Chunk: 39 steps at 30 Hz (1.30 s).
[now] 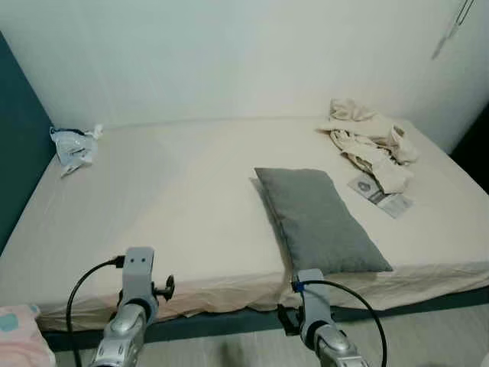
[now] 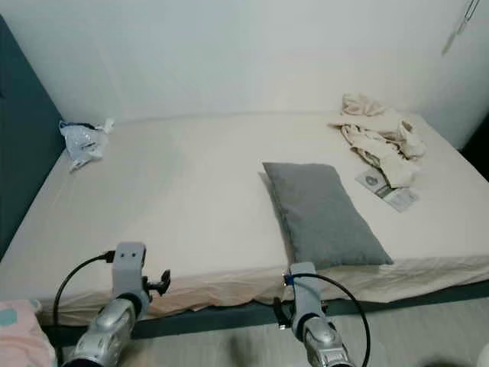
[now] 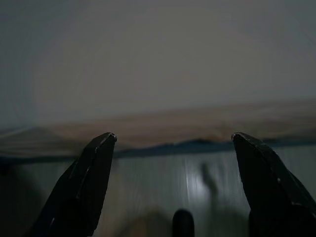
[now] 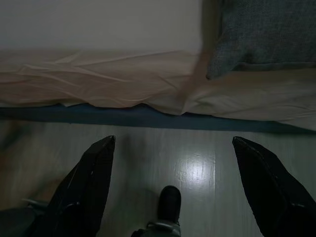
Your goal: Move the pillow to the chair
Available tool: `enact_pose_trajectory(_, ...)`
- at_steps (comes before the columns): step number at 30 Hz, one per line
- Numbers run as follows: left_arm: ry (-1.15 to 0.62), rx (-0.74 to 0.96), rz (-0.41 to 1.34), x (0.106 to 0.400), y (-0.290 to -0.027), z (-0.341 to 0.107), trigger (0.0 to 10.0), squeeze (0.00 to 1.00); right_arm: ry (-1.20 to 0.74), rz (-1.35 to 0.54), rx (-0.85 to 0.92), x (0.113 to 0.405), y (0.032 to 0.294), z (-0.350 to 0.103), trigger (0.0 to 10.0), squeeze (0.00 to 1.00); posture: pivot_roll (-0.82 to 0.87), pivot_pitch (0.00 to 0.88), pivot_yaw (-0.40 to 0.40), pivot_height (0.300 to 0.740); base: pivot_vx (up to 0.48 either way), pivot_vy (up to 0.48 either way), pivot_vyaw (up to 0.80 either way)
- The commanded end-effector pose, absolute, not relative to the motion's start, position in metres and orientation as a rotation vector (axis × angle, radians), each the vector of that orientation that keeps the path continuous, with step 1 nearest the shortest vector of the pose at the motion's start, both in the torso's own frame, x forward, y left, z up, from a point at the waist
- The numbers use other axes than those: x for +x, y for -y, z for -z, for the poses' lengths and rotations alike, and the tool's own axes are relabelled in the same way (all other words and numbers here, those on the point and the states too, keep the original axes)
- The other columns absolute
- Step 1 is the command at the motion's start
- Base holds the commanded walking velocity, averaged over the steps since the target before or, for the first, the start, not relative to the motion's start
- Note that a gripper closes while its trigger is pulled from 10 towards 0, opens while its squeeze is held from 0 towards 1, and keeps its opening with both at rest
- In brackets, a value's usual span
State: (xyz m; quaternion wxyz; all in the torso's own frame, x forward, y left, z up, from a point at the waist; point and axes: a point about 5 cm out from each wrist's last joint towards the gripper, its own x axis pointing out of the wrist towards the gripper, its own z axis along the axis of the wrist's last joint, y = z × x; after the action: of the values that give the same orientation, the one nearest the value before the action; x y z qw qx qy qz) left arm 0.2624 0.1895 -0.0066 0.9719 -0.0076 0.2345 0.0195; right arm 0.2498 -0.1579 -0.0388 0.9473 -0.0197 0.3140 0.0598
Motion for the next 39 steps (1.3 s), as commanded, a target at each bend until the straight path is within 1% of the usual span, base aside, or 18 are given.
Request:
enact_pose_trajectory(1, -0.489, 0.016, -0.031, 0.258, -0.194, 0.01, 10.0, 0.0, -0.63, -0.123, -0.034, 0.251, 0.155, 0.038, 10.0, 0.0, 0.0, 0.1, -0.013, 0.74, 0.0, 0.0, 0.0)
enact_pose_trajectory(3, -0.491, 0.083, -0.021, 0.258, -0.194, 0.012, 10.0, 0.0, -0.621, -0.126, -0.045, 0.252, 0.161, 0.037, 10.0, 0.0, 0.0, 0.079, -0.013, 0.74, 0.0, 0.0, 0.0)
enact_pose_trajectory(7, -0.487, 0.085, -0.013, 0.259, -0.185, 0.013, 10.0, 0.0, -0.62, -0.125, -0.061, 0.251, 0.17, 0.036, 10.0, 0.0, -0.02, 0.061, 0.006, 0.74, 0.0, 0.0, 0.0)
enact_pose_trajectory(8, -0.499, 0.069, 0.029, 0.26, -0.173, 0.017, 10.0, 0.0, -0.612, -0.107, -0.083, 0.251, 0.179, 0.035, 10.0, 0.0, -0.05, 0.087, 0.011, 0.74, 0.0, 0.0, 0.0)
enact_pose_trajectory(9, -0.523, 0.106, 0.08, 0.259, -0.167, 0.02, 10.0, 0.0, -0.613, -0.083, -0.09, 0.248, 0.184, 0.036, 10.0, 0.0, -0.09, 0.064, 0.026, 0.74, 0.0, 0.0, 0.0)
enact_pose_trajectory(10, -0.523, 0.106, 0.08, 0.259, -0.167, 0.02, 10.0, 0.0, -0.613, -0.083, -0.09, 0.248, 0.184, 0.036, 10.0, 0.0, -0.09, 0.064, 0.026, 0.74, 0.0, 0.0, 0.0)
enact_pose_trajectory(11, -0.526, 0.137, 0.119, 0.26, -0.163, 0.02, 10.0, 0.0, -0.598, -0.075, -0.086, 0.249, 0.186, 0.034, 10.0, 0.0, -0.12, 0.08, 0.061, 0.74, 0.0, 0.0, 0.0)
enact_pose_trajectory(13, -0.518, 0.141, 0.134, 0.261, -0.159, 0.019, 10.0, 0.0, -0.587, -0.077, -0.083, 0.25, 0.186, 0.032, 10.0, 0.0, -0.12, 0.098, 0.069, 0.74, 0.0, 0.0, 0.0)
enact_pose_trajectory(14, -0.529, 0.127, 0.13, 0.26, -0.156, 0.021, 10.0, 0.0, -0.587, -0.083, -0.097, 0.246, 0.188, 0.034, 10.0, 0.0, -0.14, 0.12, 0.095, 0.74, 0.0, 0.0, 0.0)
enact_pose_trajectory(18, -0.531, 0.109, 0.117, 0.255, -0.149, 0.025, 10.0, 0.0, -0.608, -0.067, -0.105, 0.235, 0.193, 0.041, 10.0, 0.0, -0.12, 0.091, 0.096, 0.74, 0.0, 0.0, 0.0)
enact_pose_trajectory(20, -0.54, 0.097, 0.101, 0.253, -0.152, 0.027, 10.0, 0.0, -0.615, -0.083, -0.119, 0.234, 0.19, 0.042, 10.0, 0.0, -0.12, 0.089, 0.096, 0.74, 0.0, 0.0, 0.0)
enact_pose_trajectory(23, -0.595, 0.081, 0.05, 0.247, -0.162, 0.034, 10.0, 0.0, -0.628, -0.095, -0.134, 0.236, 0.179, 0.044, 10.0, 0.0, -0.13, 0.091, 0.053, 0.74, 0.0, 0.0, 0.0)
enact_pose_trajectory(27, -0.655, 0.106, 0.001, 0.241, -0.172, 0.041, 10.0, 0.0, -0.652, -0.099, -0.127, 0.236, 0.17, 0.046, 10.0, 0.0, -0.1, 0.07, 0.052, 0.74, 0.0, 0.0, 0.0)
enact_pose_trajectory(28, -0.646, 0.078, -0.022, 0.242, -0.175, 0.039, 10.0, 0.0, -0.649, -0.122, -0.144, 0.237, 0.166, 0.045, 10.0, 0.0, -0.07, 0.072, 0.029, 0.74, 0.0, 0.0, 0.0)
enact_pose_trajectory(31, -0.658, 0.062, 0.001, 0.241, -0.176, 0.039, 10.0, 0.0, -0.65, -0.148, -0.16, 0.242, 0.161, 0.044, 10.0, 0.0, -0.06, 0.082, -0.002, 0.74, 0.0, 0.0, 0.0)
enact_pose_trajectory(33, -0.663, 0.103, 0.024, 0.238, -0.176, 0.04, 10.0, 0.0, -0.622, -0.169, -0.175, 0.246, 0.16, 0.04, 10.0, 0.0, -0.03, 0.096, -0.027, 0.74, 0.0, 0.0, 0.0)
enact_pose_trajectory(36, -0.594, 0.036, -0.006, 0.239, -0.175, 0.033, 10.0, 0.0, -0.546, -0.195, -0.191, 0.259, 0.161, 0.028, 10.0, 0.0, -0.01, 0.091, -0.057, 0.74, 0.0, 0.0, 0.0)
enact_pose_trajectory(39, -0.586, 0.01, -0.031, 0.239, -0.17, 0.034, 10.0, 0.0, -0.533, -0.196, -0.203, 0.262, 0.166, 0.024, 10.0, 0.0, 0.0, 0.104, -0.083, 0.74, 0.0, 0.0, 0.0)
